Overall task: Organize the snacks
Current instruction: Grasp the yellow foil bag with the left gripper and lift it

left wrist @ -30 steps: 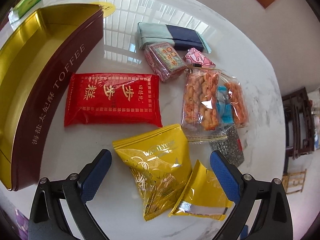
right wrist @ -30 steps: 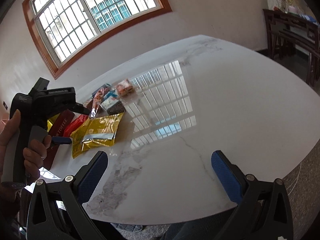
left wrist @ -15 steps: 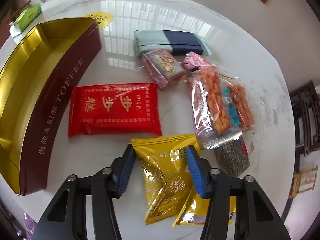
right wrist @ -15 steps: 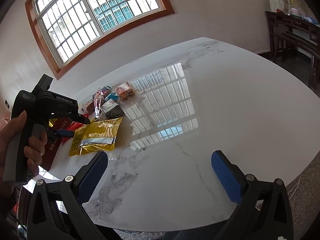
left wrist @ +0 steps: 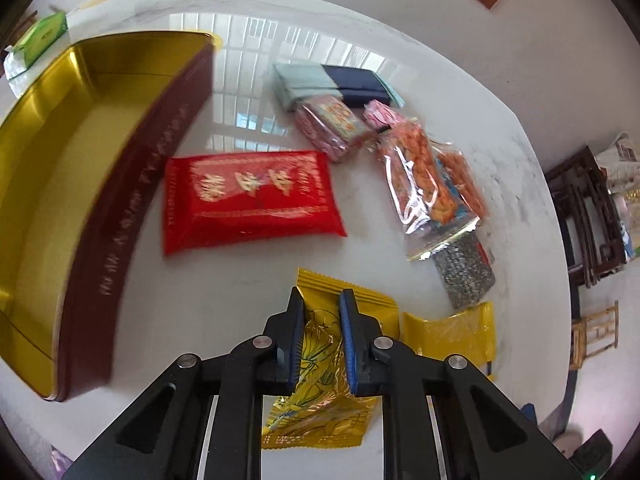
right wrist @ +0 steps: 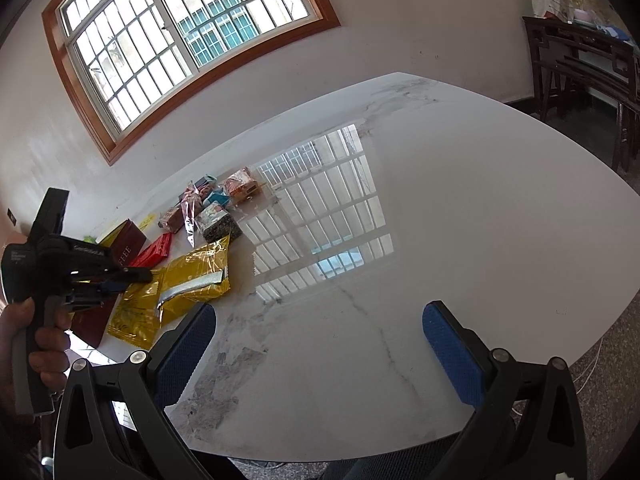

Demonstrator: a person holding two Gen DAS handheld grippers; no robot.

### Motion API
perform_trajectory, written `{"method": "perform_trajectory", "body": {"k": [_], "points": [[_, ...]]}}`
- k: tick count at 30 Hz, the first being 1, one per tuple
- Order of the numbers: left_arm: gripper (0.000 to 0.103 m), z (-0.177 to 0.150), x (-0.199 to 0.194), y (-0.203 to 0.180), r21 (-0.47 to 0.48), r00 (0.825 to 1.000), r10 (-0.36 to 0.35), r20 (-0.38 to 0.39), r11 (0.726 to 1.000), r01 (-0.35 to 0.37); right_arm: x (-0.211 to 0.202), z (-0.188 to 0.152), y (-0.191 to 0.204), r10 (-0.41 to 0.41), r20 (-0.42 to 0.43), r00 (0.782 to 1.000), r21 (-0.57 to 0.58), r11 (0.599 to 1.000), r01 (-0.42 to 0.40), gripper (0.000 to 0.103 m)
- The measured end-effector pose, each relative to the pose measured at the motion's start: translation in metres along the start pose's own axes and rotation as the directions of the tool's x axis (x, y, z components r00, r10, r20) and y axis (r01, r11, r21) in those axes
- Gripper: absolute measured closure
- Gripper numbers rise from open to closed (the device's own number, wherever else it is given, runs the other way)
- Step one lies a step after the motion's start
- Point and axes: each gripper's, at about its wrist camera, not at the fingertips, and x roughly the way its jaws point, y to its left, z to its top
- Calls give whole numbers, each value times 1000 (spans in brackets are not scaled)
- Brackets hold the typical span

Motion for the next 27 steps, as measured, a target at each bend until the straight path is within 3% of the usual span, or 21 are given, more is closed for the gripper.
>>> {"method": "perform_trajectory", "body": {"k": [3,5,8,12,16,20,22,25,27], "points": [[85,1,2,3,25,999,-15,-35,1000,16,1,0,1,-1,-4,1000,4,1000,1,0],[82,1,0,2,59,999,16,-38,998,-13,2,0,3,4,-13,1000,1,1000,-4,0],[60,-2,-1,-5,138,994,98,-50,986,-90,3,-1,7,8,-23,1000,-13,1000,-8,0],[38,-14,-7,-10,211,990,127,-55,971,-112,4,-2,11,7,-30,1000,-27,1000,-8,0],[30,-27,-9,-21,295,988,148,-34,946,-132,5,-2,13,8,-32,999,-30,999,-9,0],[30,-32,-17,-31,339,985,170,-4,927,-159,5,-2,14,10,-40,999,-41,999,-12,0],[30,-35,-25,-34,364,991,137,4,922,-129,5,-2,13,11,-39,999,-40,999,-12,0],[30,-42,-28,-39,468,994,110,-5,879,-95,6,-2,14,11,-40,999,-41,999,-12,0],[30,-43,-26,-41,491,994,106,-16,867,-85,6,-2,15,10,-40,999,-43,999,-12,0]]}}
